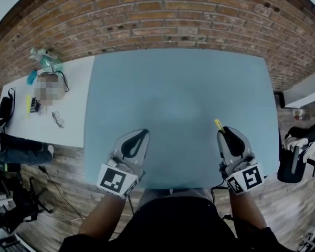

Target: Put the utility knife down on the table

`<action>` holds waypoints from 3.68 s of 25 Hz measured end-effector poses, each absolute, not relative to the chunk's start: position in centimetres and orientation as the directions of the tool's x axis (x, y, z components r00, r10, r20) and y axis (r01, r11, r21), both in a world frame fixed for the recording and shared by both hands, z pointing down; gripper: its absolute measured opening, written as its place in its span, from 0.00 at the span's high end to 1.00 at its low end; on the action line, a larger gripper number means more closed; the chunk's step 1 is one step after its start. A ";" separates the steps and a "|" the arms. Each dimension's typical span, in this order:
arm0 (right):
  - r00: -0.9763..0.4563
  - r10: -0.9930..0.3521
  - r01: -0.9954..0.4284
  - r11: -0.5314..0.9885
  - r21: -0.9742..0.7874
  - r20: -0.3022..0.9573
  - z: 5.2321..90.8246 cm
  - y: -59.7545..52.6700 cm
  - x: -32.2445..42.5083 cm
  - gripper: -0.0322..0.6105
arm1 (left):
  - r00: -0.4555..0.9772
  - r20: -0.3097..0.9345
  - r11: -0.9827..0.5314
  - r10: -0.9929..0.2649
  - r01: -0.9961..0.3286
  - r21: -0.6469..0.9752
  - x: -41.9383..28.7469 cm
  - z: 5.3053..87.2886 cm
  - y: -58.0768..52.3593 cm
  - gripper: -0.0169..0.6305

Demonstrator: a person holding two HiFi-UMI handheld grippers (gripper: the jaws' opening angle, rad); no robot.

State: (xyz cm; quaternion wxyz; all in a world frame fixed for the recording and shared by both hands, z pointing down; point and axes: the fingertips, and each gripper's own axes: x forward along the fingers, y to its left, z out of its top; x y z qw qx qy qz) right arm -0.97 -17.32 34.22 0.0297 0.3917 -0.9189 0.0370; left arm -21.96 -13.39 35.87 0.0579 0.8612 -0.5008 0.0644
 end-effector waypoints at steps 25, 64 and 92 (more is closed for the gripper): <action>-0.710 -0.673 -0.702 0.700 -0.130 0.208 42.8 -16.9 -2.8 0.84 | 0.443 0.295 -0.444 -0.847 -0.894 0.067 -23.8 42.4 -12.7 1.00; -0.713 -0.616 -0.693 0.693 -0.200 0.335 52.7 -19.0 -2.8 0.84 | 0.445 0.419 -0.389 -0.792 -0.895 0.216 -20.5 49.5 -13.6 1.00; -0.675 -0.577 -0.708 0.681 -0.186 0.459 58.2 -20.3 -3.8 0.84 | 0.452 0.453 -0.373 -0.768 -0.891 0.258 -21.7 52.5 -14.8 1.00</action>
